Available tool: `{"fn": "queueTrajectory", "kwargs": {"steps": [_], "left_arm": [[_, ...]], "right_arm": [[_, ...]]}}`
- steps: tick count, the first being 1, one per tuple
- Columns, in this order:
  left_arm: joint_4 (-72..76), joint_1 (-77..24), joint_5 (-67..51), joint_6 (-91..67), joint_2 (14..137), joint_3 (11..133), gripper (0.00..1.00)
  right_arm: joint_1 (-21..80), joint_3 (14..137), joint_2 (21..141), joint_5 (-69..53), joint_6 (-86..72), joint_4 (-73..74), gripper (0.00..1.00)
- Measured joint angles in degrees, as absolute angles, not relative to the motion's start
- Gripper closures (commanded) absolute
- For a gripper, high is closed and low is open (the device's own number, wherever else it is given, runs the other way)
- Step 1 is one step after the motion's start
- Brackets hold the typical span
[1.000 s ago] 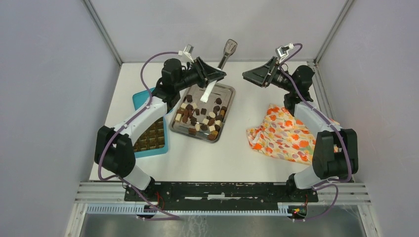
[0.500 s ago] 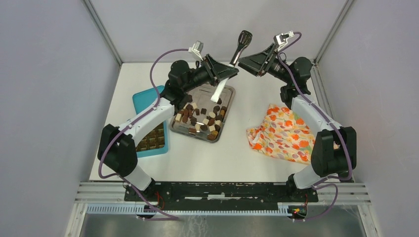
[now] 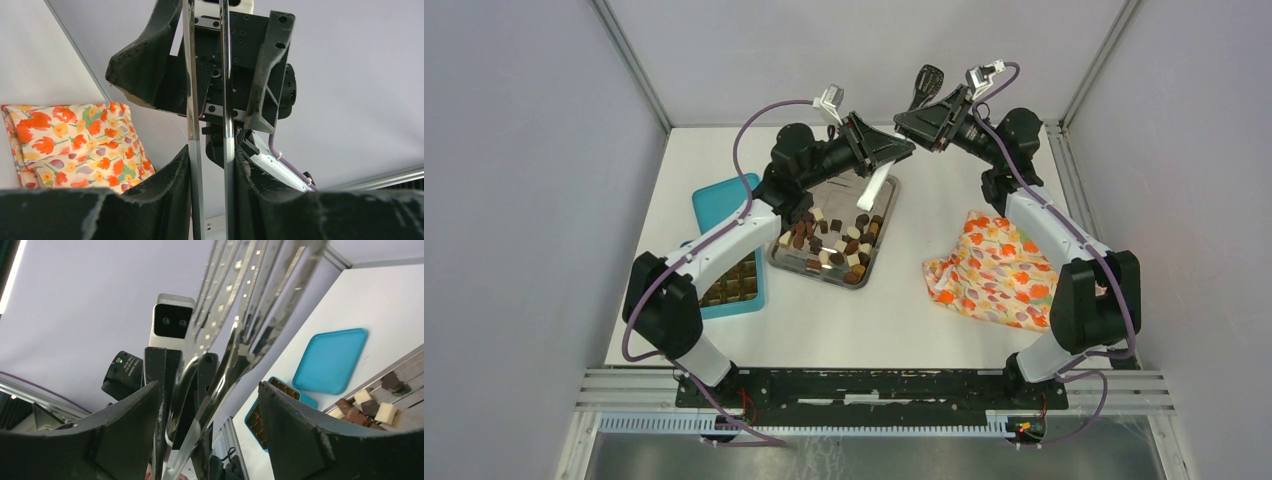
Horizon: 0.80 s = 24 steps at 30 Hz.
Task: Pack the chocolate
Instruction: Adjust the clamp.
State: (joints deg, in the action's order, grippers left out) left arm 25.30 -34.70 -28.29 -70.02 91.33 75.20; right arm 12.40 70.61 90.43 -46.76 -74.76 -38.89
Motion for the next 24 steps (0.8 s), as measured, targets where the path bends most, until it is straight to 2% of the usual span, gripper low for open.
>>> {"fn": "queueTrajectory", "kwargs": {"steps": [14, 24], "left_arm": [[23.90, -35.14, -27.11, -70.02, 91.33, 75.20, 0.81], [24.14, -35.14, -27.09, -70.02, 91.33, 75.20, 0.81]], "right_arm": [[12.45, 70.59, 90.85, -46.17, -76.86, -39.66, 0.60], [12.45, 70.48, 90.85, -46.17, -78.54, -40.29, 0.67]]}}
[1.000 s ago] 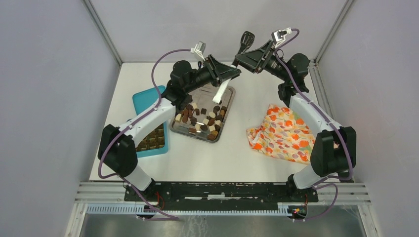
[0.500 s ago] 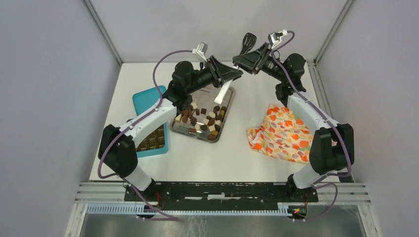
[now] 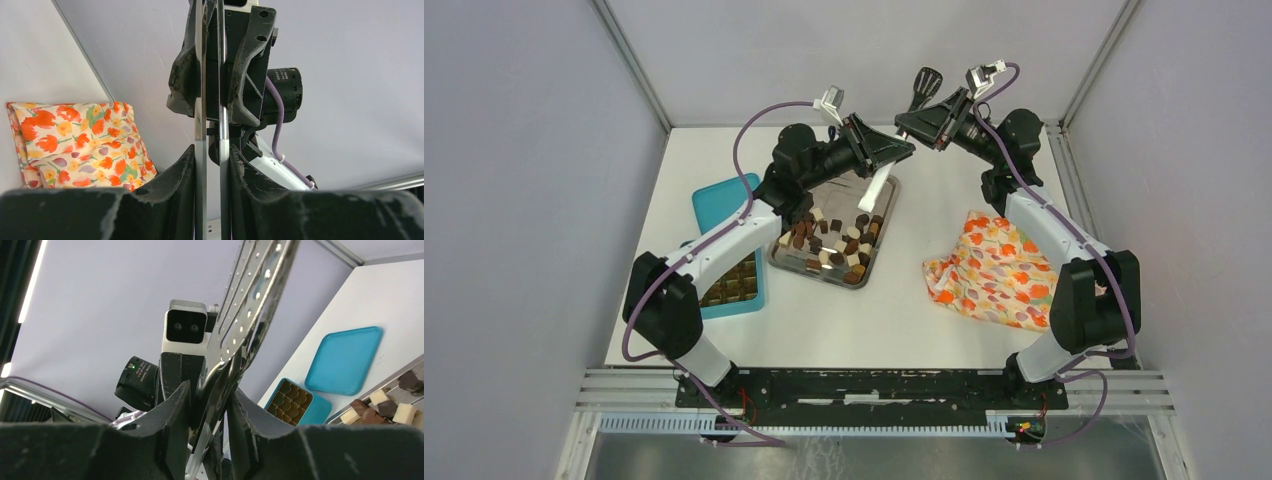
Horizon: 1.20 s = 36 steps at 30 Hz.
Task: Pack the chocolate
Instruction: Adjust the clamp, then pick up the fake chocolate from the plate.
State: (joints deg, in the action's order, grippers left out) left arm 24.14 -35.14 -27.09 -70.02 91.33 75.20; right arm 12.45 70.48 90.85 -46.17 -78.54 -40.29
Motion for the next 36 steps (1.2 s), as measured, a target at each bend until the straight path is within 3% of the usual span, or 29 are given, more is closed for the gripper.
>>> {"fn": "queueTrajectory", "kwargs": {"steps": [3, 9, 19, 29, 36], "left_arm": [[24.60, -35.14, -27.09, -70.02, 91.35, 75.13, 0.81], [25.96, -35.18, -27.09, -70.06, 91.37, 75.00, 0.80], [28.03, -35.18, -27.09, -70.08, 91.37, 74.85, 0.69], [28.88, -35.07, -27.07, -70.50, 91.37, 73.87, 0.53], [28.91, -34.83, -27.07, -71.05, 91.37, 73.63, 0.56]], "right_arm": [[12.45, 70.43, 90.85, -46.13, -79.33, -40.73, 0.68], [12.45, 70.19, 90.85, -46.02, -79.68, -41.54, 0.39], [12.40, 69.80, 90.85, -46.06, -79.70, -42.57, 0.14], [10.28, 68.12, 90.28, -47.62, -79.72, -48.82, 0.07], [5.63, 64.73, 89.08, -48.84, -79.81, -52.21, 0.06]]}}
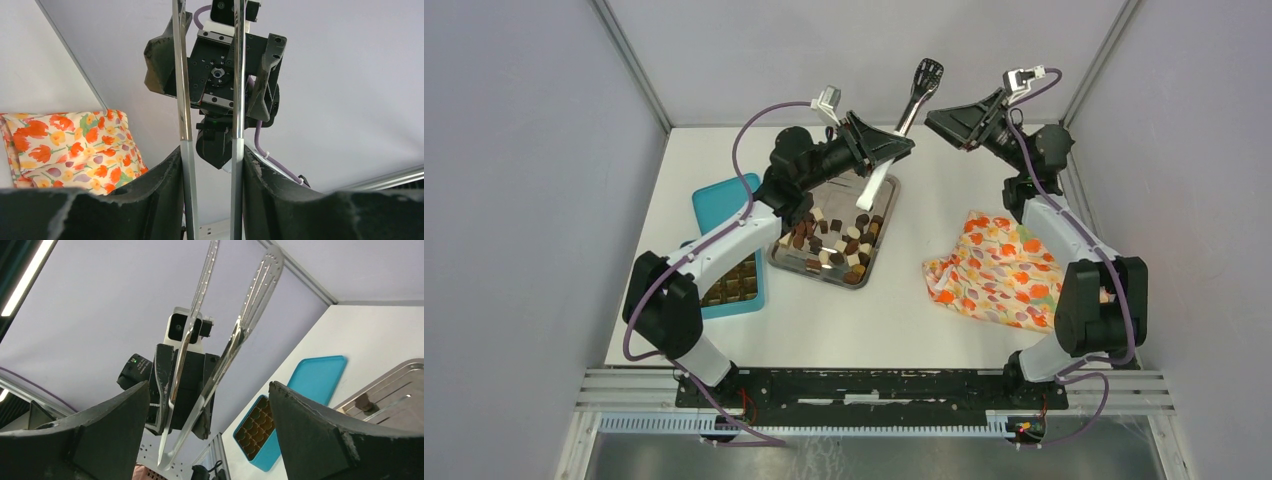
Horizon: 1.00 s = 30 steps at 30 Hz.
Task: Pack the chocolate
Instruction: Pick up the fake chocolate from the plate.
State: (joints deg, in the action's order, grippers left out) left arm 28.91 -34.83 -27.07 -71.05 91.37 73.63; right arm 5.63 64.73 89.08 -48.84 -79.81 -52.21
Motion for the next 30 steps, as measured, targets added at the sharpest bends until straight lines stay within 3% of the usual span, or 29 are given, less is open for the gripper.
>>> {"fn": "queueTrajectory", "kwargs": {"steps": [2, 7, 17, 23, 30], "left_arm": [[28.93, -34.65, -27.05, -71.09, 91.37, 73.52, 0.64], [28.82, -33.98, -26.63, -71.13, 91.33, 72.73, 0.71], [20.71, -30.57, -25.74, -70.67, 89.86, 72.10, 0.65], [5.89, -24.86, -26.61, -65.69, 86.72, 72.10, 0.59], [-20.38, -17.91, -25.65, -53.65, 85.52, 75.64, 0.58]], "right_arm": [[4.25, 63.94, 88.86, -49.32, -79.88, -53.76, 0.06], [1.32, 61.04, 87.44, -50.83, -80.16, -57.93, 0.07], [-3.05, 57.54, 86.17, -55.40, -74.43, -57.60, 0.07], [-3.09, 58.78, 84.44, -59.20, -51.31, -36.69, 0.06], [-3.11, 61.17, 83.46, -58.13, -25.26, -11.33, 0.06]]}}
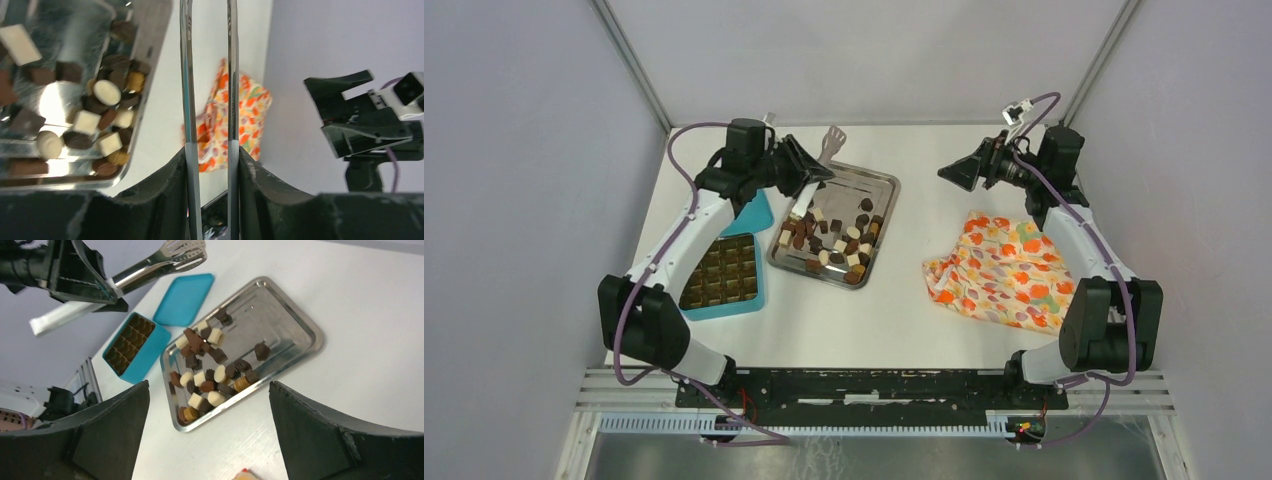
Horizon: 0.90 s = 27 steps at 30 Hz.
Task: Pack the chocolate
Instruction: Pick up the fake chocolate from the plate.
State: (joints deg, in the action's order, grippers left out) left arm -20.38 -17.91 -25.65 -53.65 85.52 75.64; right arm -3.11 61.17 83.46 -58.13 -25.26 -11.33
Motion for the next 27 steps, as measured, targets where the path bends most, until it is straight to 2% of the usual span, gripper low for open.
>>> {"fn": "queueTrajectory", "kwargs": {"steps": [12, 19, 27], "left_arm": [[-51.62, -17.37, -14.92, -35.68, 86.67, 84.38, 0.60], [-60.07, -17.37, -7.90, -29.69, 90.35, 87.37, 0.60], [-63.59, -17.65, -4.08, -25.63, 99.83, 93.14, 0.59]], "right_arm": [[-3.11, 58.19, 83.40, -56.47, -11.90, 0.69, 0.06], [-3.01, 55.61, 83.40, -55.57, -8.67, 2.48, 0.06], [-2.72, 54.61, 83.40, -55.07, -7.60, 2.92, 0.06]]}}
